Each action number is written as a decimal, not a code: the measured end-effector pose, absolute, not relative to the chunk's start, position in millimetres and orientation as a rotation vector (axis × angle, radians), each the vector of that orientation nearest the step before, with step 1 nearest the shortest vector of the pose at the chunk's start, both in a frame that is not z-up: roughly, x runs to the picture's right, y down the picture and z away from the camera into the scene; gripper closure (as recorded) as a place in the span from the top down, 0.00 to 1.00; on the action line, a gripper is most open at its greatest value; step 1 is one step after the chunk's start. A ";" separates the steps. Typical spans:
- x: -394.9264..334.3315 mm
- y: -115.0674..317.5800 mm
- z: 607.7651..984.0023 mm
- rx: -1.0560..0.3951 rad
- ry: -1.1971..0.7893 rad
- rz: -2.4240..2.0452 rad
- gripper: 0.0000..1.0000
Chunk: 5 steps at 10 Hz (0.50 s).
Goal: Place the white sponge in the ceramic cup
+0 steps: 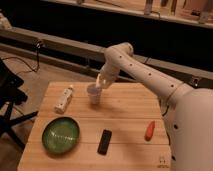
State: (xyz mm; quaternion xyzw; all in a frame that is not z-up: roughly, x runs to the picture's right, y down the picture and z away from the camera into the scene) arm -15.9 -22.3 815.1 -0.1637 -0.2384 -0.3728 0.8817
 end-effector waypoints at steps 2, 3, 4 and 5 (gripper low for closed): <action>-23.7 -16.5 805.9 -0.346 -0.526 -0.794 0.10; -28.7 -13.5 802.8 -0.350 -0.542 -0.801 0.20; -32.8 -9.8 801.1 -0.356 -0.558 -0.805 0.32; -33.5 -6.4 799.7 -0.361 -0.570 -0.800 0.44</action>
